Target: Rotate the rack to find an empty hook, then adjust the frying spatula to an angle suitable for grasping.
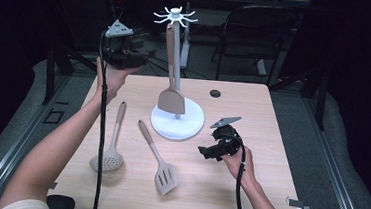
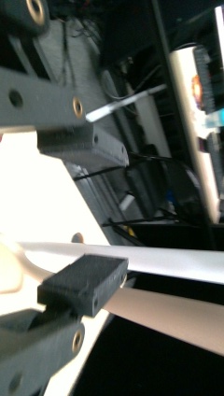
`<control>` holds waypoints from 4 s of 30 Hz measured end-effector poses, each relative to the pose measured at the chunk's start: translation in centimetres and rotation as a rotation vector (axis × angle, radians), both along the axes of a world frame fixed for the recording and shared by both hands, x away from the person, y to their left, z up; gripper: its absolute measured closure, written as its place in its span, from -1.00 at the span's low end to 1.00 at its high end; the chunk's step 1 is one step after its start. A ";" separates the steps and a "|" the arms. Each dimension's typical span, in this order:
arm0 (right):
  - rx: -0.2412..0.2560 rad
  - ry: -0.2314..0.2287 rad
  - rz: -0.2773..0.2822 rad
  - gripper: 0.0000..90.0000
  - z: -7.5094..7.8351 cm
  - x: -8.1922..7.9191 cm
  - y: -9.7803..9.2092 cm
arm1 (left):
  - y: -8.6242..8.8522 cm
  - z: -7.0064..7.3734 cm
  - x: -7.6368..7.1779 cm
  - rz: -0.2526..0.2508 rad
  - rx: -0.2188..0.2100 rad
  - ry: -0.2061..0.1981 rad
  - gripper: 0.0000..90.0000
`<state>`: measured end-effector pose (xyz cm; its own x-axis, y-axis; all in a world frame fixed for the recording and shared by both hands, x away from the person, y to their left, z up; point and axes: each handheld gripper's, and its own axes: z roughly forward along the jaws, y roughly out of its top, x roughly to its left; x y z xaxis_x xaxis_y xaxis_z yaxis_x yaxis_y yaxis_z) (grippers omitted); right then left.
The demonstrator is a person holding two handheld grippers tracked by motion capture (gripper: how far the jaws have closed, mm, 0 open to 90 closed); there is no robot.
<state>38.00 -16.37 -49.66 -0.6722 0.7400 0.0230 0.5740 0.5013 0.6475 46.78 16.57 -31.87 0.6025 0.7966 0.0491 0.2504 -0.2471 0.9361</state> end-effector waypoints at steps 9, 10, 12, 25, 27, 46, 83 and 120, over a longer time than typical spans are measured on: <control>-0.006 -0.003 0.014 -0.77 -0.1 -0.1 0.2 | 0.8 -4.9 -0.1 0.024 0.044 0.111 -0.62; -0.012 0.000 0.015 -0.77 -0.1 -0.1 0.2 | 0.9 -5.4 -0.2 0.024 0.045 0.125 -0.64; -0.006 -0.001 0.015 -0.76 -0.1 -0.1 0.3 | 1.2 -6.5 -0.6 0.029 0.033 0.146 -0.65; -0.028 0.017 0.029 -0.75 -0.5 -0.1 0.8 | 1.6 -13.7 -2.3 0.058 0.084 0.284 -0.83; -0.033 0.013 0.036 -0.75 -0.6 -0.1 0.9 | 1.7 -14.5 -2.8 0.044 0.092 0.295 -0.80; -0.028 0.018 0.066 -0.74 -0.8 -0.2 1.0 | 2.6 -17.3 -4.8 0.089 0.057 0.354 -1.00; 0.053 0.202 0.414 1.00 -1.9 -4.9 10.9 | 1.5 -18.8 -7.3 0.123 -0.035 0.527 -0.80; -0.142 0.266 0.325 1.00 -5.6 -3.6 11.1 | -1.7 -23.5 -6.9 0.189 0.084 0.637 -0.35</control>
